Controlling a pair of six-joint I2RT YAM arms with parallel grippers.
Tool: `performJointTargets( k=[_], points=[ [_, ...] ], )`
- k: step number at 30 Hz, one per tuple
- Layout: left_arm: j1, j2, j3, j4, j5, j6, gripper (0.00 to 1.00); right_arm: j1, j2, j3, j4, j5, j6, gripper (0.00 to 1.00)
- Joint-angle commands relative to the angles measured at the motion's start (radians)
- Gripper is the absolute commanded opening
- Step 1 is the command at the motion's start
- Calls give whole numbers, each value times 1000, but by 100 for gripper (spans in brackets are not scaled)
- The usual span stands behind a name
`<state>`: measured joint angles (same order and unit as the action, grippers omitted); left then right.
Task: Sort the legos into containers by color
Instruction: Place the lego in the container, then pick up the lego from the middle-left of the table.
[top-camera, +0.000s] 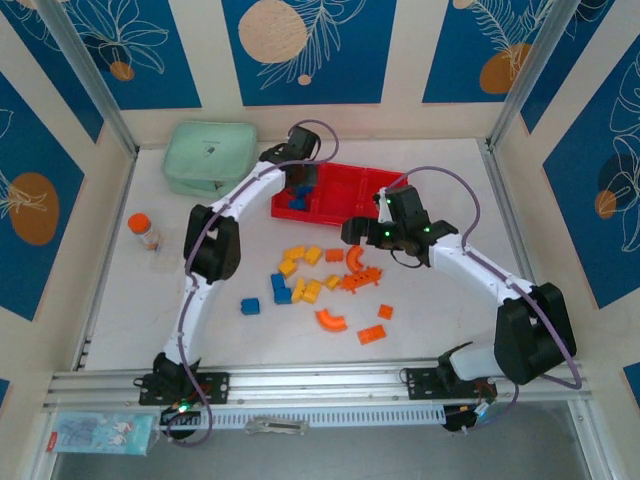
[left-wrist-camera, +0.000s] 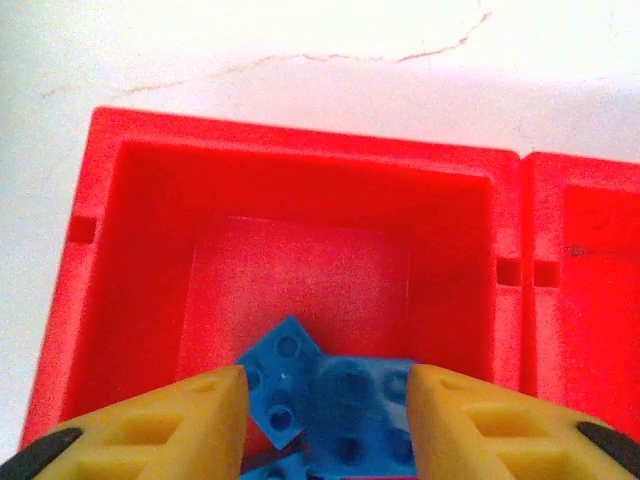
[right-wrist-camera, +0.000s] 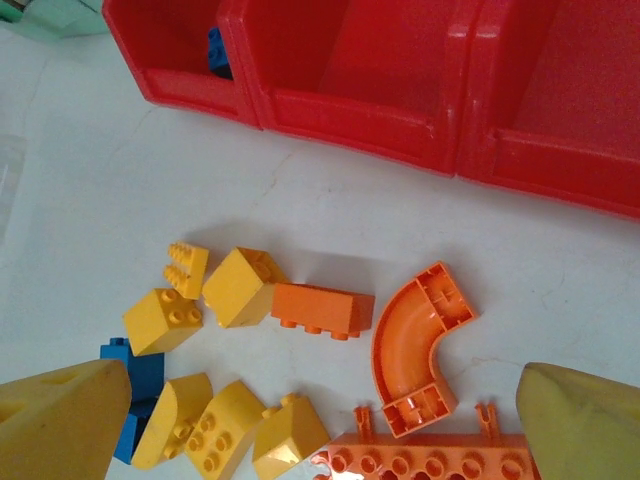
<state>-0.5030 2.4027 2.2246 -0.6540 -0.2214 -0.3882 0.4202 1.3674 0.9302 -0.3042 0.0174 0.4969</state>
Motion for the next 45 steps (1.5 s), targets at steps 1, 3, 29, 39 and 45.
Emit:
performJointTargets(
  k=[1, 3, 29, 39, 45],
  points=[
    [11, -14, 47, -29, 30, 13, 51, -4, -4, 40, -10, -36, -21, 99],
    [11, -41, 46, -48, 28, 20, 53, 1, -7, 45, -19, -39, -24, 99],
    [-24, -990, -1161, 64, 159, -168, 60, 293, -76, -48, -124, 24, 4, 99],
    [-82, -1139, -1424, 2, 149, -339, 62, 476, -15, -84, -15, 76, 55, 99],
    [-132, -1101, -1467, -22, 106, -393, 64, 522, 24, -65, -16, 125, 73, 99]
  ],
)
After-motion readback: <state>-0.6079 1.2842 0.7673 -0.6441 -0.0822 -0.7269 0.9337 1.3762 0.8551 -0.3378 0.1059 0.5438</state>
